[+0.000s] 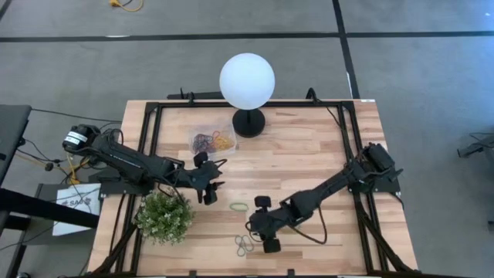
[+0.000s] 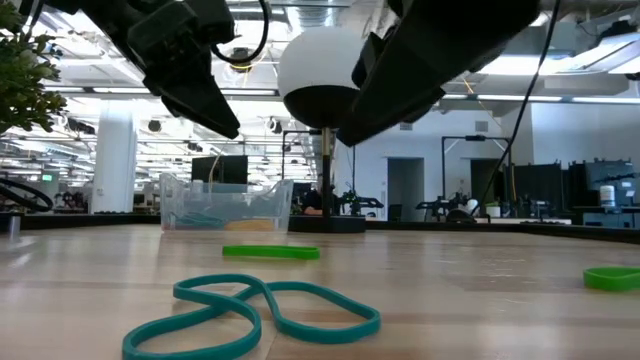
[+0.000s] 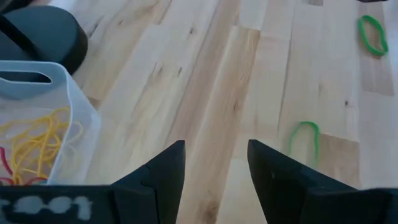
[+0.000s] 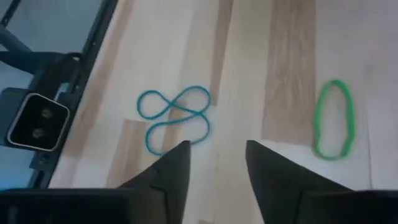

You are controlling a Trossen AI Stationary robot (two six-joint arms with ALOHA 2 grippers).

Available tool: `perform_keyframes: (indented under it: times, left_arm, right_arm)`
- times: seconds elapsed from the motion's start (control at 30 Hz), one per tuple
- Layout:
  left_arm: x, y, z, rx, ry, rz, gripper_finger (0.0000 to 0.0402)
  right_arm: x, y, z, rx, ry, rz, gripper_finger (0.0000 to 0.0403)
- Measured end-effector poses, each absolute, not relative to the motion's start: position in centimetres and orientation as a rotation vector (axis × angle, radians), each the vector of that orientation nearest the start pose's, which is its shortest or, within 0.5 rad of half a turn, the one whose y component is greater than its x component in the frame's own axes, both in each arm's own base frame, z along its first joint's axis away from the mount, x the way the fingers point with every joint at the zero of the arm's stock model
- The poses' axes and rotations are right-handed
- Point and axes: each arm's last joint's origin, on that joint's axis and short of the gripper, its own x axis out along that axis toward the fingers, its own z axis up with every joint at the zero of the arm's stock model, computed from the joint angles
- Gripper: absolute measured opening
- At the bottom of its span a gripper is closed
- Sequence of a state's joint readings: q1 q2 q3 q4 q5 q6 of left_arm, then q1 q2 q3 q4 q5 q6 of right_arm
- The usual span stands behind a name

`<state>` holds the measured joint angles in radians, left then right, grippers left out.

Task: Pick and place items into bin
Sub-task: Put the blue rubber band into the transparent bin

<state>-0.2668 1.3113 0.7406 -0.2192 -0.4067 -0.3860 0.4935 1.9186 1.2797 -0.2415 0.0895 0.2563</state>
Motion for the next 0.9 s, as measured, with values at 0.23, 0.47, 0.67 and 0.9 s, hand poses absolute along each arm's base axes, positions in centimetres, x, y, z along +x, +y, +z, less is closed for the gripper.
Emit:
perform_keyframes:
  times: [0.23,0.47,0.67,0.9]
  left_arm:
    - [25.1,-5.7,21.0,-0.127,0.706,0.27,0.0164]
    - [25.0,-5.7,20.9,-0.134,0.716,0.272,0.0164]
    - [25.0,-5.7,20.8,-0.169,0.718,0.285,0.0164]
    - [25.0,-5.7,20.8,-0.186,0.715,0.29,0.0164]
  right_arm:
    - [35.8,20.6,18.1,-0.029,0.783,0.275,0.021]
    - [37.4,22.2,13.1,-0.094,0.785,0.26,0.0215]
    - [38.1,22.6,11.5,-0.108,0.794,0.173,0.0199]
    - [38.8,22.5,9.5,0.011,0.797,0.119,0.0187]
